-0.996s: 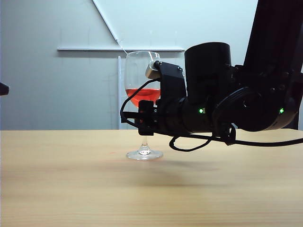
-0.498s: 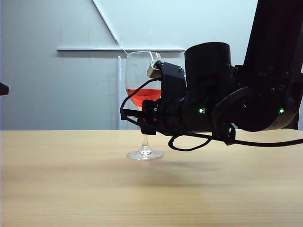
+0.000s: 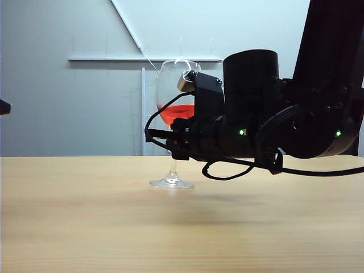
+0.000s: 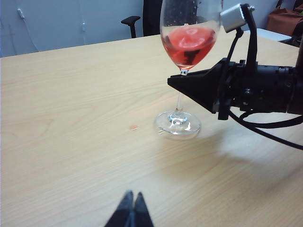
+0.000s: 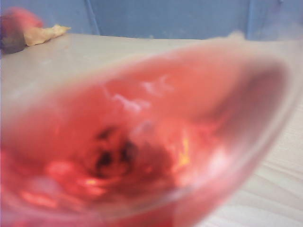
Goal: Gently pick up the goblet, rotate it counterclockwise for two full turns (viewing from above), and then place it back on the table.
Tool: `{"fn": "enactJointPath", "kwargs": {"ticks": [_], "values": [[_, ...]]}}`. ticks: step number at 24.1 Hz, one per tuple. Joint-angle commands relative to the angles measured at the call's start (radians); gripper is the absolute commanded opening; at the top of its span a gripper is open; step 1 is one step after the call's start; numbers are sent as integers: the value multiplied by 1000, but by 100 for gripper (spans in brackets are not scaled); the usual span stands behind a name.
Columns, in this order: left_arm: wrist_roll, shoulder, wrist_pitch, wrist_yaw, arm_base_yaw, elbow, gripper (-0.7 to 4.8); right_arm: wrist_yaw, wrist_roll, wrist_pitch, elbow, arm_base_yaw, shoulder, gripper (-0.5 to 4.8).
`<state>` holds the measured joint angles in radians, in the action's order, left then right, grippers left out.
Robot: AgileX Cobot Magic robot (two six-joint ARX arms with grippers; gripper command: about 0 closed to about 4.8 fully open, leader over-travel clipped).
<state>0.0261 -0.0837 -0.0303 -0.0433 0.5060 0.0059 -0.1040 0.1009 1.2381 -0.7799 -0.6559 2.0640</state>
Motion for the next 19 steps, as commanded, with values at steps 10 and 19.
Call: {"fn": "enactJointPath", "kwargs": {"ticks": [10,19], "values": [[0,20,8,-2,-1,3,-5,1,140,-54,8,-1,-100,-5],[0,24,9,-3,-1,3,-5,34,430,-181,11,36,-181,-5]]}}
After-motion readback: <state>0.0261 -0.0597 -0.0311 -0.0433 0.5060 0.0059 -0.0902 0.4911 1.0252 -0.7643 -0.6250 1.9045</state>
